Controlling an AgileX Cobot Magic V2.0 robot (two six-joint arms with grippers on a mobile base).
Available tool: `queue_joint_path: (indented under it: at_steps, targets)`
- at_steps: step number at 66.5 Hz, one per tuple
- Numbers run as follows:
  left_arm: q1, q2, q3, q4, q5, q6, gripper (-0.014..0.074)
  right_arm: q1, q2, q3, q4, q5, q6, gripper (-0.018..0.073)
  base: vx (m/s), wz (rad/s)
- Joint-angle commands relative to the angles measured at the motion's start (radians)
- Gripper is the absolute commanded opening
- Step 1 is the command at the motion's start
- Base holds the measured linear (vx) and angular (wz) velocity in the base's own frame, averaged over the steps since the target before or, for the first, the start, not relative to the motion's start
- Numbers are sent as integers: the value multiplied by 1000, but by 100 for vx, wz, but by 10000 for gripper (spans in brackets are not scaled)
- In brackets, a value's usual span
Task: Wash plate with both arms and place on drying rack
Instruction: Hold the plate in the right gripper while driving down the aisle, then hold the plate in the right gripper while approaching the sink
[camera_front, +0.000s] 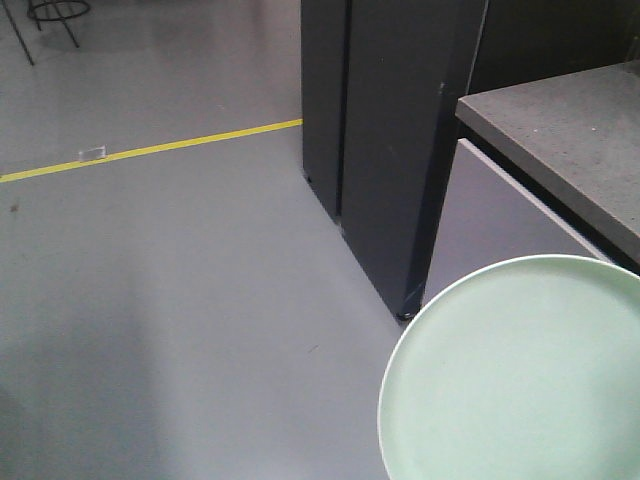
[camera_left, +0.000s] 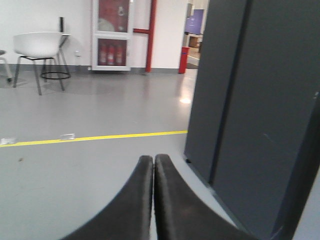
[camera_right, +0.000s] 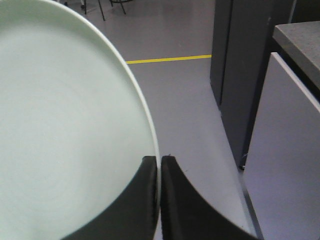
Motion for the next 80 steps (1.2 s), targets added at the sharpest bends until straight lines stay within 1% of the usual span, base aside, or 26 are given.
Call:
queue_joint_path:
  at_steps: [1,39,80]
  targets:
    - [-3,-15,15,-1,-74,-10,-6,-3,12,-27,13,-77,-2,-5,21,-41]
    - [-3,-15,15,-1,-74,-10,-6,-3,12,-27,13,-78,-2,-5,18,-46]
    - [-3,-15,15,-1,-74,-10,-6,-3,12,-27,13,-78,-2,-5,12,-47]
